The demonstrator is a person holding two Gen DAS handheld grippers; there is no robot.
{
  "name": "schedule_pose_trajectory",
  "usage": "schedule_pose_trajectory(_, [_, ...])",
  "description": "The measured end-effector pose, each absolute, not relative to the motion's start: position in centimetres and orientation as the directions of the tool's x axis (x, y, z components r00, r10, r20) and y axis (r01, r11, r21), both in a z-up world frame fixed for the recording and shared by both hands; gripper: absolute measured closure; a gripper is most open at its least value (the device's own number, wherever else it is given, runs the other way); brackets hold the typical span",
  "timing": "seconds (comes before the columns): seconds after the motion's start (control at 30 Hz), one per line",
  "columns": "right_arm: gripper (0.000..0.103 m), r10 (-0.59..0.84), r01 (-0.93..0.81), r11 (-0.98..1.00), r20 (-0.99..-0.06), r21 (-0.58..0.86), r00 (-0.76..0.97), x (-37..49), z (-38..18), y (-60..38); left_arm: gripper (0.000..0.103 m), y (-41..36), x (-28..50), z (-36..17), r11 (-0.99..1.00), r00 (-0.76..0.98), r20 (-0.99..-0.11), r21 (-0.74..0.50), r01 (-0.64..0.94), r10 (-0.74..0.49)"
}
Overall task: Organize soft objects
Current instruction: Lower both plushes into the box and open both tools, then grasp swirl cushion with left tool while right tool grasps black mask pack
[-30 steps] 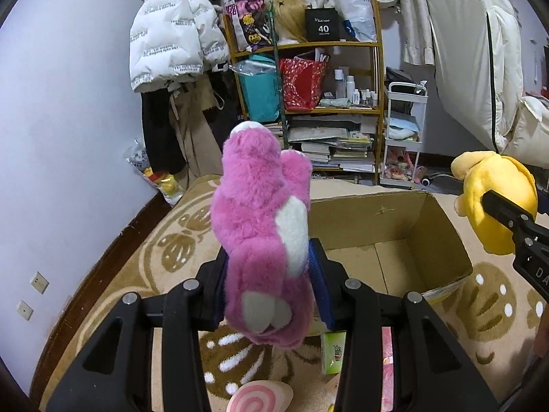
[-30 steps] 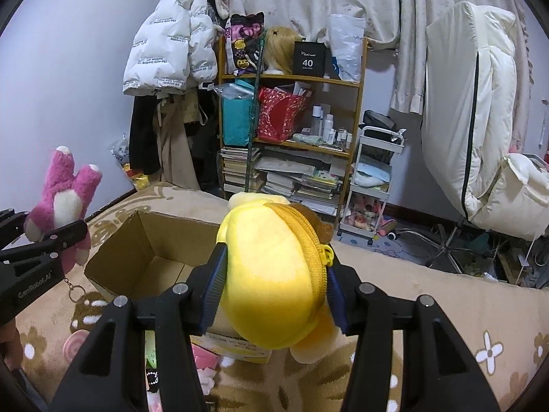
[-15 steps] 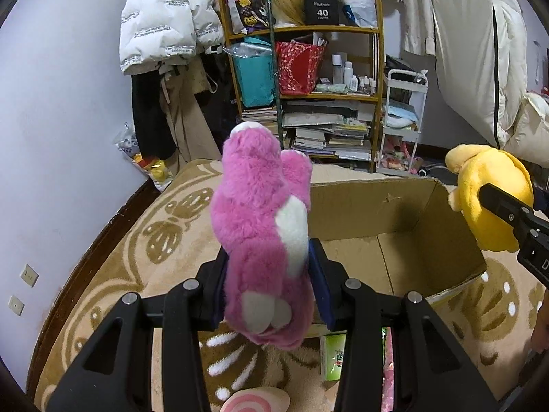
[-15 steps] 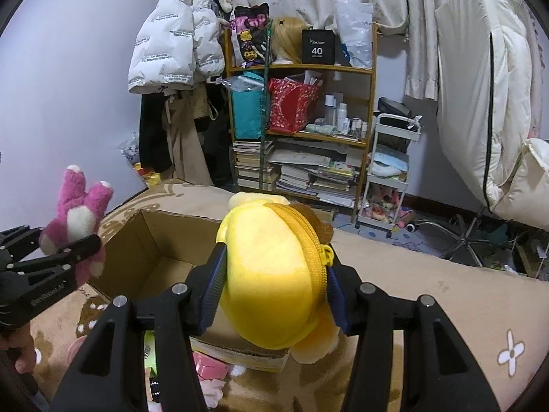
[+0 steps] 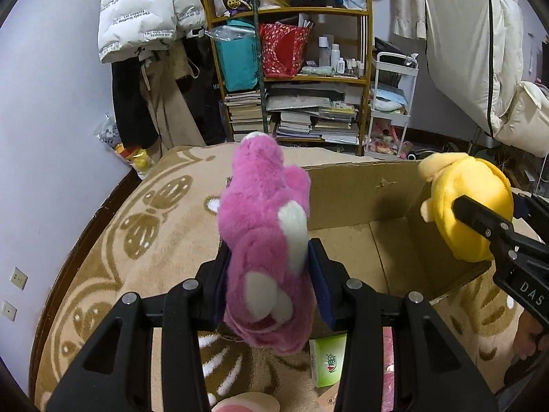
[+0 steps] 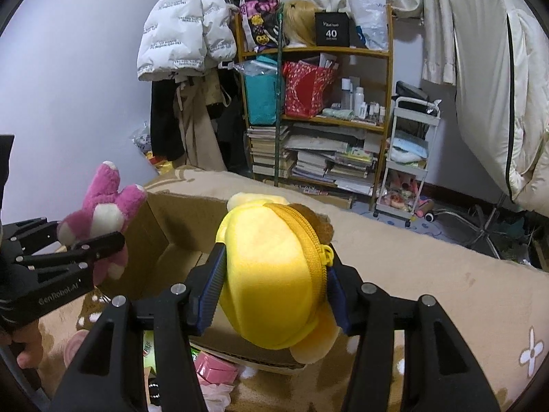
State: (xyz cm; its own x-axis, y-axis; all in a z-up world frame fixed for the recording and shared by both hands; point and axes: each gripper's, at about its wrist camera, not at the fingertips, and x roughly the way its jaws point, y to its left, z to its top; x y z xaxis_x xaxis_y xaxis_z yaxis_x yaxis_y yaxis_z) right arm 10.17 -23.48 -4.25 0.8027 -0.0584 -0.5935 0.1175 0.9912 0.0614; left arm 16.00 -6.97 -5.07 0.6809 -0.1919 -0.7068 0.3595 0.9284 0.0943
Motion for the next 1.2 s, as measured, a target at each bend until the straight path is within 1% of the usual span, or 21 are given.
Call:
schedule_pose_trajectory(0.07, [0.044,-0.057,0.12,0.991,-0.601,0.066,0.797,10.3,-4.5,-23.6,0.056,-6.9,16.1,-5.2,0.93,0.674,-0.714,0.09,0.356,-0.189])
schedule_pose_trajectory(0.1, [0.042,-0.05,0.118,0.99,-0.601,0.074,0.798,10.3,-4.5,-23.7,0.046,-6.8,16.1,-5.2,0.932,0.674,-0.714,0.088,0.351,-0.187])
schedule_pose_trajectory(0.13, [0.041,-0.043,0.116,0.99,-0.6,0.082,0.799,10.2,-4.5,-23.8,0.043,-6.8,16.1,-5.1,0.935,0.682,-0.708,0.088,0.345,-0.185])
schedule_pose_trajectory(0.2, [0.041,-0.038,0.115,0.989,-0.598,0.09,0.8,10.2,-4.5,-23.9,0.043,-6.7,15.8,-4.9,0.936,0.691,-0.701,0.1,0.339,-0.175])
schedule_pose_trajectory(0.27, [0.04,-0.036,0.114,0.989,-0.601,0.092,0.799,10.3,-4.4,-24.0,0.039,-6.7,15.7,-4.7,0.935,0.69,-0.704,0.109,0.337,-0.166])
schedule_pose_trajectory(0.3, [0.038,-0.03,0.109,0.989,-0.6,0.095,0.799,10.2,-4.4,-24.0,0.035,-6.5,15.6,-4.7,0.937,0.69,-0.705,0.108,0.332,-0.164])
schedule_pose_trajectory(0.37, [0.037,-0.02,0.098,0.991,-0.603,0.097,0.798,10.1,-4.4,-23.9,0.034,-6.3,15.4,-4.5,0.94,0.69,-0.707,0.109,0.324,-0.156])
schedule_pose_trajectory(0.4, [0.035,-0.021,0.096,0.991,-0.602,0.093,0.798,10.1,-4.4,-23.8,0.034,-6.1,15.3,-4.4,0.94,0.688,-0.711,0.115,0.321,-0.148])
schedule_pose_trajectory(0.47, [0.028,-0.025,0.096,0.991,-0.599,0.088,0.8,9.8,-4.2,-23.6,0.033,-6.0,14.7,-4.0,0.937,0.684,-0.718,0.135,0.322,-0.132])
schedule_pose_trajectory(0.53, [0.02,-0.03,0.102,0.991,-0.592,0.088,0.806,9.3,-3.8,-23.4,0.022,-5.8,13.8,-3.5,0.934,0.699,-0.707,0.17,0.315,-0.107])
schedule_pose_trajectory(0.63, [0.014,-0.025,0.1,0.991,-0.589,0.094,0.807,8.4,-3.2,-23.1,0.016,-5.2,12.5,-2.7,0.93,0.707,-0.701,0.191,0.315,-0.096])
schedule_pose_trajectory(0.67, [0.013,-0.024,0.099,0.991,-0.587,0.095,0.809,8.0,-2.9,-22.9,0.014,-5.0,12.0,-2.4,0.929,0.705,-0.703,0.193,0.315,-0.093])
schedule_pose_trajectory(0.73, [0.013,-0.024,0.103,0.99,-0.593,0.1,0.805,7.2,-2.5,-22.7,0.007,-4.5,11.3,-2.0,0.933,0.708,-0.702,0.198,0.301,-0.079])
schedule_pose_trajectory(0.8, [0.013,-0.017,0.105,0.988,-0.6,0.112,0.799,6.4,-2.3,-22.6,0.006,-3.9,10.6,-1.6,0.937,0.706,-0.705,0.202,0.284,-0.062])
schedule_pose_trajectory(0.93, [0.005,-0.025,0.121,0.986,-0.615,0.115,0.788,5.1,-1.8,-22.2,0.004,-2.4,9.4,-1.2,0.944,0.676,-0.735,0.19,0.271,-0.046])
schedule_pose_trajectory(1.2, [0.005,-0.029,0.144,0.982,-0.666,0.119,0.745,2.5,-1.8,-21.7,0.004,0.2,7.8,-1.6,0.96,0.587,-0.81,0.152,0.236,-0.016])
